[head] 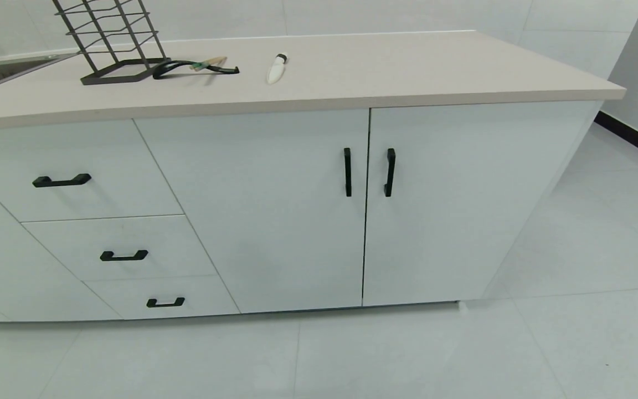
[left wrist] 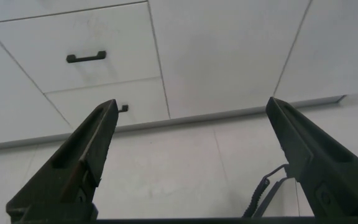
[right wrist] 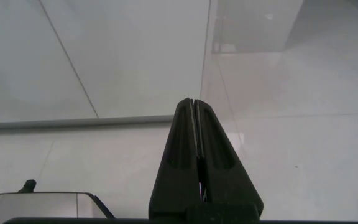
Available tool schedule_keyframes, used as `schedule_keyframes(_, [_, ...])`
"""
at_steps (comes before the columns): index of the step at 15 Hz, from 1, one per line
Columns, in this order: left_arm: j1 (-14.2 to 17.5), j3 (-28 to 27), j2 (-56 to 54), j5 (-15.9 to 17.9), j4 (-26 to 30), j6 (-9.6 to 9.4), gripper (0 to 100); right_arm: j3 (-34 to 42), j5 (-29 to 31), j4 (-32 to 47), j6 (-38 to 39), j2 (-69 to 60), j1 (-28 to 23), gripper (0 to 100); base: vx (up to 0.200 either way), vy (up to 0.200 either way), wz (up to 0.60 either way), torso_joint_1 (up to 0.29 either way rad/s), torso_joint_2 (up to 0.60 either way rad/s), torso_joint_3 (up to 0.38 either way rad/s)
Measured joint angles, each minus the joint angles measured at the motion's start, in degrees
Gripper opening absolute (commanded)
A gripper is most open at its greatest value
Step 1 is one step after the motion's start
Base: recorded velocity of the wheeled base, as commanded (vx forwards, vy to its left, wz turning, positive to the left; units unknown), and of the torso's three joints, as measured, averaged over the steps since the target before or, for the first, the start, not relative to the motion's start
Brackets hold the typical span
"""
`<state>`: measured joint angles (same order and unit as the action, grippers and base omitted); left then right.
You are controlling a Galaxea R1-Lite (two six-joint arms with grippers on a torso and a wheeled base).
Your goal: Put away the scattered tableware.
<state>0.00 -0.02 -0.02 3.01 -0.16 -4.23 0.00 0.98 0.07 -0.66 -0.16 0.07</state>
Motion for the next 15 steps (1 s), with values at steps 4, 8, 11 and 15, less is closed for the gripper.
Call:
schedule_keyframes(4, [0.0,0.02,0.0,0.02,0.0,0.0,100,0.0,-0.05,0.02,-0.02,0.0,-0.02,0,0.0,0.2,0.0,0.001,0.0,0.001])
schedule_keyframes(8, [0.0,0.02,0.02,0.0,0.0,-0.04,100,0.0,-0.07,0.02,-0.02,0.02,0.02,0,0.0,0.2,0.0,0.004,0.01,0.002])
schedule_keyframes(11, [0.0,0.02,0.02,-0.01,0.0,-0.06,100,0.0,-0.09,0.02,-0.02,0.02,-0.02,0,0.2,0.2,0.0,0.005,0.0,0.005])
schedule_keyframes(15, [0.0,0.02,0.02,0.0,0.02,0.0,100,0.0,-0.07,0.02,0.06,0.02,0.0,0,0.2,0.05,0.0,-0.001,0.0,0.001])
